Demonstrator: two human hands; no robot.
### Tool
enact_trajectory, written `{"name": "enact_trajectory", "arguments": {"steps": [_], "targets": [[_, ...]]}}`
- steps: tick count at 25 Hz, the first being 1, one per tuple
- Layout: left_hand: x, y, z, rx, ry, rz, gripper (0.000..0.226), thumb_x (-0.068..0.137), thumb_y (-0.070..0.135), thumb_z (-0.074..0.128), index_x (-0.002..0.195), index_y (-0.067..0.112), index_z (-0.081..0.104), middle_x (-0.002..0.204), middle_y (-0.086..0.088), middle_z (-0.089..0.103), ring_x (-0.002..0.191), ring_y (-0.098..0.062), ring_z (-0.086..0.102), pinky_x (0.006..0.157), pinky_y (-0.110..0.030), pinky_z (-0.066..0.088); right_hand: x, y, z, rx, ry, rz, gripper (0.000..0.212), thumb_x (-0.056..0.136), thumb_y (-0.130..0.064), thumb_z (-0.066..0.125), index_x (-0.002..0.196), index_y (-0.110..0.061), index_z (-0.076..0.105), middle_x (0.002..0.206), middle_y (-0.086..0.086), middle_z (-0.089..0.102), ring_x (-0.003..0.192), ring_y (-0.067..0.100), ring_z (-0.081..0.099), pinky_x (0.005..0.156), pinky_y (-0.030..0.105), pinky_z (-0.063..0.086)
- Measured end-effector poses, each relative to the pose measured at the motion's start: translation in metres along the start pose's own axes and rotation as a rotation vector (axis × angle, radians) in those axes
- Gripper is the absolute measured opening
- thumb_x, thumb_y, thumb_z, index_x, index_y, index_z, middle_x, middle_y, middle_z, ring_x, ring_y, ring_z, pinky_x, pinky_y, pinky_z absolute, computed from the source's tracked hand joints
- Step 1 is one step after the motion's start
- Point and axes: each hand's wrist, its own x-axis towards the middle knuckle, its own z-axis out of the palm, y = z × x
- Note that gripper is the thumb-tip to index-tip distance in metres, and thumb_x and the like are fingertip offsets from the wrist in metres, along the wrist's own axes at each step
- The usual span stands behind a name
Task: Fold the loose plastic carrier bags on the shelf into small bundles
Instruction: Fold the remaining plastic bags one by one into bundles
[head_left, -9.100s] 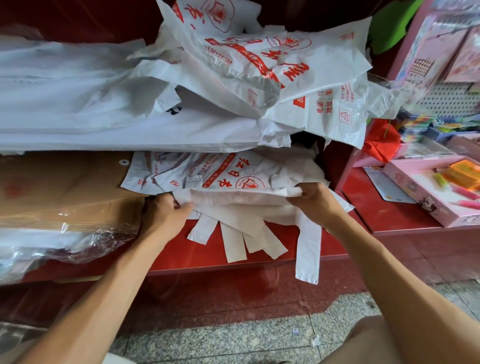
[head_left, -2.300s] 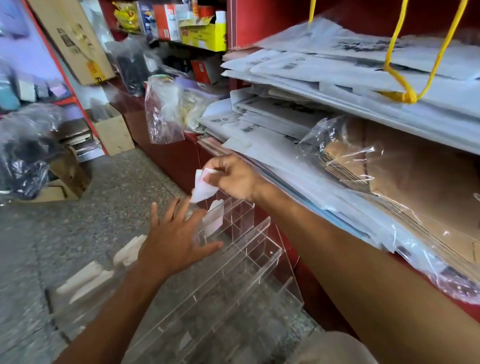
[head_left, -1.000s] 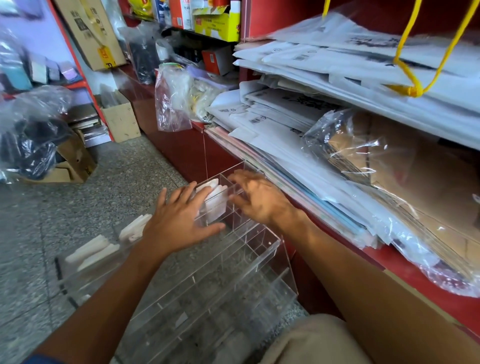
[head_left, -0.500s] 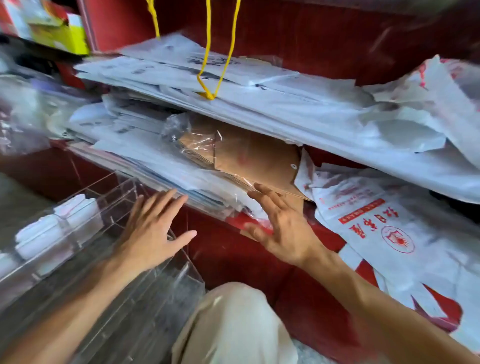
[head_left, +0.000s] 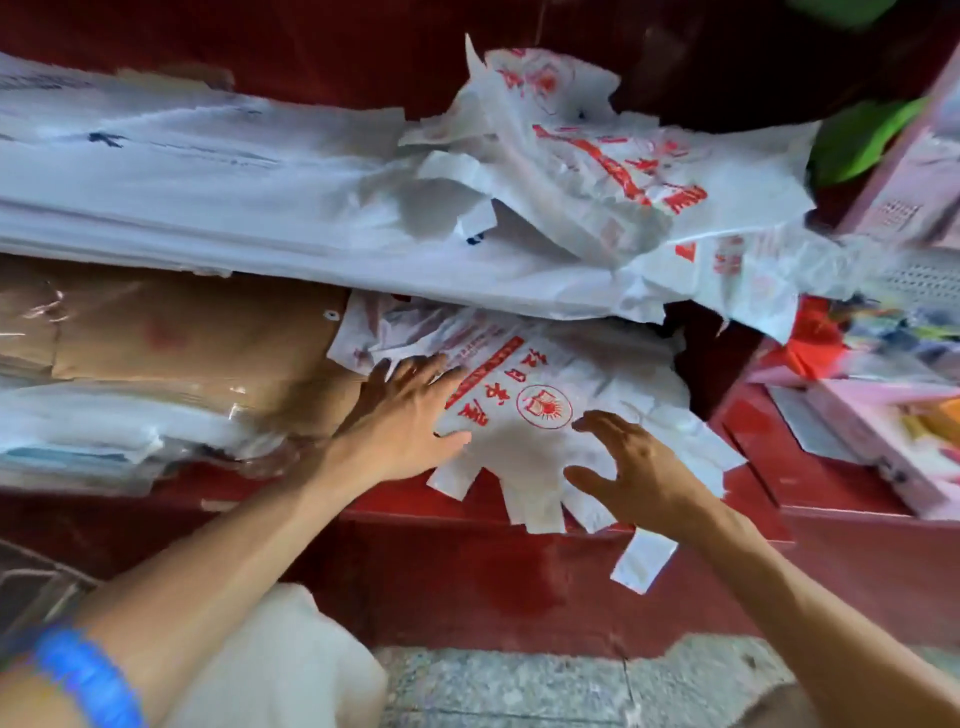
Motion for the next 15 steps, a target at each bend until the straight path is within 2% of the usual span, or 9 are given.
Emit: {"name": "enact_trajectory", "arguments": {"steps": [2,4,5,7,9,11,13,15], "targets": [[0.018,0.01,0.016,-0.034,-0.146,-0.011,0.091,0.072,0.071,0.044,0.152,0.031,0.027,0.161,0.006,0.02,0.146,-0.018,0.021,0.119,-0.045,0.019,0.001,0.014,0.004,0.007,-0.078,0.042,0.07,0.08,-0.061,0.062,0.138,-0.025,0.047,0.141,-0.007,0.05,0.126,0.021,0.05,0.102,0.036,0.042],[0.023,0.012,0.029,-0.112,-0.263,0.012,0.102,0.06,0.082,0.041,0.148,0.033,0.035,0.158,0.011,0.025,0.145,-0.014,0.026,0.118,-0.036,0.021,0.004,0.018,0.005,0.023,-0.126,0.044,0.086,0.067,-0.08,0.048,0.14,-0.035,0.041,0.143,-0.014,0.047,0.127,0.017,0.047,0.103,0.04,0.041],[0.023,0.01,0.034,-0.162,-0.289,0.021,0.103,0.056,0.085,0.044,0.146,0.034,0.039,0.156,0.014,0.028,0.143,-0.011,0.027,0.118,-0.03,0.021,0.007,0.016,0.007,0.023,-0.152,0.017,0.09,0.064,-0.082,0.045,0.142,-0.039,0.038,0.144,-0.015,0.045,0.128,0.016,0.045,0.104,0.041,0.039],[0.021,0.005,0.039,-0.217,-0.297,0.021,0.098,0.058,0.085,0.051,0.142,0.036,0.044,0.153,0.018,0.032,0.141,-0.008,0.028,0.114,-0.025,0.021,0.012,0.005,0.01,-0.014,-0.183,-0.044,0.086,0.068,-0.076,0.053,0.144,-0.04,0.034,0.147,-0.015,0.042,0.131,0.016,0.041,0.106,0.041,0.035],[0.022,0.005,0.043,-0.227,-0.218,0.004,0.087,0.063,0.082,0.049,0.137,0.036,0.05,0.147,0.017,0.041,0.136,-0.009,0.037,0.113,-0.028,0.028,0.018,-0.002,0.018,-0.054,-0.135,-0.066,0.075,0.078,-0.063,0.059,0.144,-0.036,0.037,0.146,-0.012,0.045,0.13,0.019,0.042,0.104,0.039,0.034],[0.026,0.008,0.045,-0.235,-0.058,0.013,0.059,0.075,0.062,0.059,0.124,0.029,0.063,0.131,0.011,0.06,0.121,-0.015,0.055,0.102,-0.032,0.043,0.027,-0.003,0.021,-0.047,-0.062,-0.041,0.058,0.086,-0.049,0.057,0.141,-0.032,0.046,0.138,-0.008,0.054,0.122,0.022,0.049,0.099,0.039,0.039],[0.029,0.012,0.045,-0.216,0.059,0.024,0.033,0.084,0.04,0.068,0.113,0.024,0.069,0.115,0.007,0.069,0.107,-0.018,0.063,0.089,-0.033,0.05,0.034,-0.003,0.021,0.006,0.015,-0.036,0.043,0.089,-0.039,0.055,0.131,-0.029,0.058,0.126,-0.005,0.064,0.113,0.026,0.056,0.093,0.038,0.045],[0.03,0.016,0.044,-0.229,0.099,-0.002,0.025,0.083,0.027,0.071,0.108,0.025,0.071,0.11,0.008,0.071,0.102,-0.016,0.064,0.086,-0.032,0.051,0.04,-0.004,0.02,0.034,0.102,-0.016,0.033,0.089,-0.028,0.057,0.121,-0.028,0.066,0.116,-0.003,0.07,0.105,0.027,0.056,0.086,0.034,0.046]]}}
